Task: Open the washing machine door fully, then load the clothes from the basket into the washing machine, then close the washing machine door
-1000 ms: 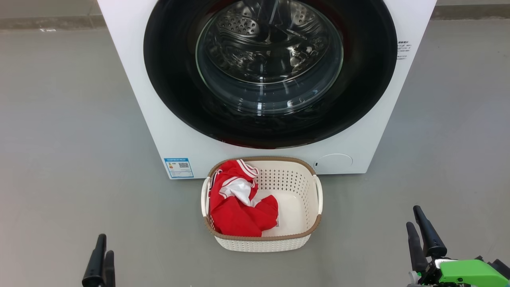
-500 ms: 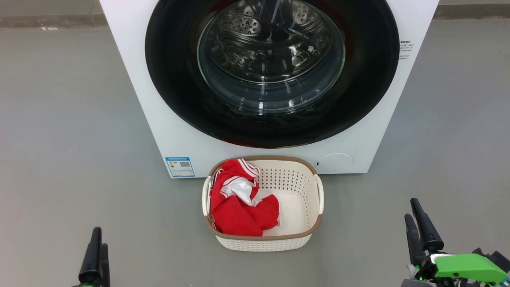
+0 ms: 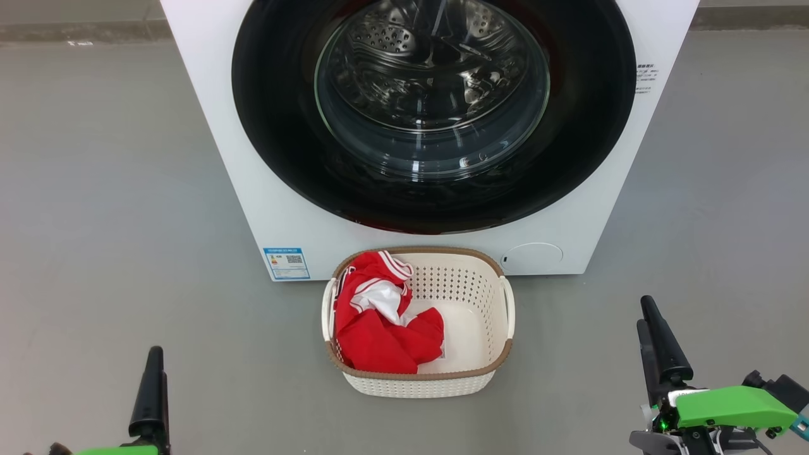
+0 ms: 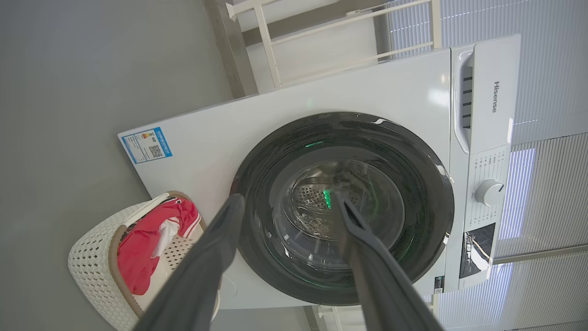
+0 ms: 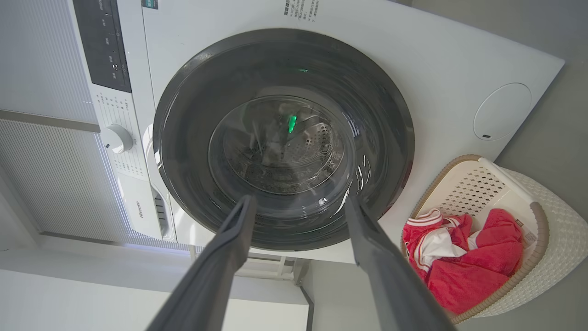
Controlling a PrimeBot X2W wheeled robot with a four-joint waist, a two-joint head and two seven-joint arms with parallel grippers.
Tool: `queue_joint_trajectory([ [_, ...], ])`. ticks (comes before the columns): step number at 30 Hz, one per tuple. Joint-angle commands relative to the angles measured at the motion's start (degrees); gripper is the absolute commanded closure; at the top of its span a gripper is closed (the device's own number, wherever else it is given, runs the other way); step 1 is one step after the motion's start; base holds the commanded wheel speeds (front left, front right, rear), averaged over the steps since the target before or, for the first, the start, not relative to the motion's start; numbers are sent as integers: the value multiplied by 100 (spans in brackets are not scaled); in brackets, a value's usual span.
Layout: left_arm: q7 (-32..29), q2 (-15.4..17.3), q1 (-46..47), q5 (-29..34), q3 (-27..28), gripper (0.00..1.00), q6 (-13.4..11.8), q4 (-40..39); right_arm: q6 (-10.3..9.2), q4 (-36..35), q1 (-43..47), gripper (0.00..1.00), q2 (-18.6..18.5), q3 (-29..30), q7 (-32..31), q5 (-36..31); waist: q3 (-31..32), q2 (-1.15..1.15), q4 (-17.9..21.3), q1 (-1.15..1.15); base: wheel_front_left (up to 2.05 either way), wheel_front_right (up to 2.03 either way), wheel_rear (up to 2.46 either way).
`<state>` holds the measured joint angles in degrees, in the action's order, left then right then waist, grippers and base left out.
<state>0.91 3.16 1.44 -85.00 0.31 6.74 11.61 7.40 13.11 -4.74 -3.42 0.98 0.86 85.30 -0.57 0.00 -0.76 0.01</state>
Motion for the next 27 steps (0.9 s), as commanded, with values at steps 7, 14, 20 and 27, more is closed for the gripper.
queue_joint_trajectory([
  [7,168,174,263,497,13,0,32,-326,4,-278,-303,0,-88,-173,172,-553,-6,0,-8,-1,0,0,0],
  [14,288,241,272,1077,-49,0,36,-419,4,-319,-363,0,-130,-271,291,-1142,-12,0,-16,-1,0,0,0],
  [20,390,264,279,1625,-98,0,40,-468,5,-336,-404,0,-136,-333,394,-1706,-12,0,-17,-1,0,0,0],
  [27,509,275,287,2363,-87,0,44,-502,5,-329,-450,0,-169,-417,512,-2432,-13,0,-18,-1,0,0,0],
])
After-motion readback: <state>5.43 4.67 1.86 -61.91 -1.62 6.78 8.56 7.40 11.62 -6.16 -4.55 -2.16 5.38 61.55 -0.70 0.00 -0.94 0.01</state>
